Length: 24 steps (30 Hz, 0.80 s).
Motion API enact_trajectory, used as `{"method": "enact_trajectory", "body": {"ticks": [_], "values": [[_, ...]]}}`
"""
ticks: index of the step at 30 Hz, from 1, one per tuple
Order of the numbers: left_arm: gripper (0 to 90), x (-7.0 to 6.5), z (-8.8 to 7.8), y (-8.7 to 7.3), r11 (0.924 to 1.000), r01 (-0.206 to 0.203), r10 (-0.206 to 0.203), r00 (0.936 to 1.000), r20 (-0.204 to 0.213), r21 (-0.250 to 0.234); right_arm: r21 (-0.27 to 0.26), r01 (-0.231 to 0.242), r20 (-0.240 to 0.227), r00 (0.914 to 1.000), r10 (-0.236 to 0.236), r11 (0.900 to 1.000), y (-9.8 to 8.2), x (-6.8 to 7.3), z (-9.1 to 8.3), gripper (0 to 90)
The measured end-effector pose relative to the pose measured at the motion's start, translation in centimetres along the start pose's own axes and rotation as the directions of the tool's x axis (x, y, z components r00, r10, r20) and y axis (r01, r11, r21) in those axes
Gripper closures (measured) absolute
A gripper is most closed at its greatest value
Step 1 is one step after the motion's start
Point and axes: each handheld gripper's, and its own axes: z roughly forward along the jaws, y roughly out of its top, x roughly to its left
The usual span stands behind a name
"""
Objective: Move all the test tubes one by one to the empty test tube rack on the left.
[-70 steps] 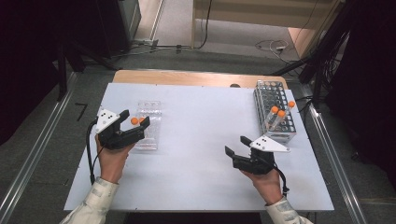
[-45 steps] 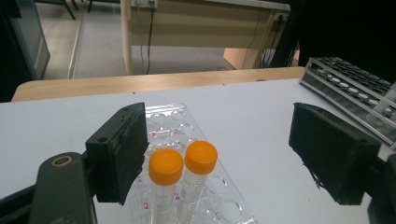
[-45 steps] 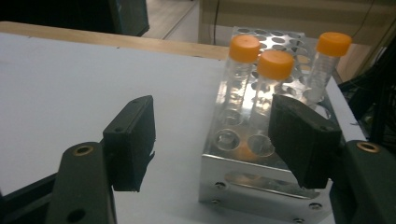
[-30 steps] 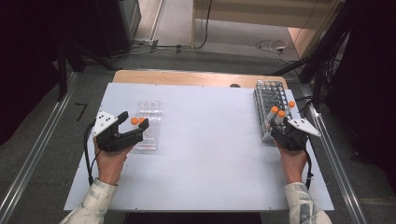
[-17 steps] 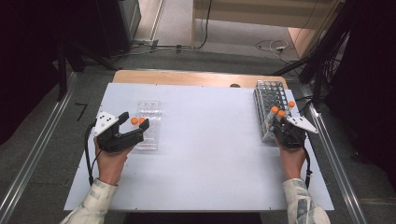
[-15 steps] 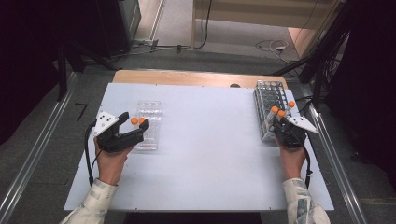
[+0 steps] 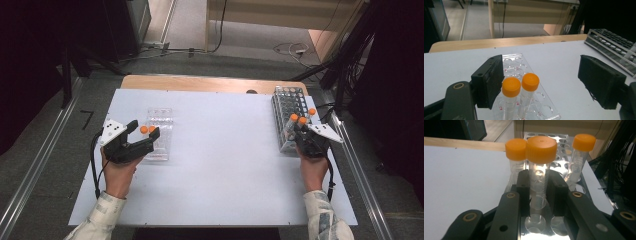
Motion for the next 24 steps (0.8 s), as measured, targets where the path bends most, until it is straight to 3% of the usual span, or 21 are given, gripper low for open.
{"method": "enact_trajectory", "body": {"ticks": [16, 24], "values": [[20.9, 0.0, -0.1, 0.0, 1.0000, 0.002, -0.002, 1.0000, 0.000, 0.000, -0.091, -0.031, -0.008, 0.9995, 0.031, 0.995, 2.3, -0.1, -2.7, 72.2], [20.9, 0.1, -0.3, 0.2, 1.0000, 0.005, -0.005, 1.0000, 0.002, -0.008, -0.118, -0.024, -0.044, 0.9989, 0.019, 0.993, 3.1, 0.3, -4.8, 72.2]]}}
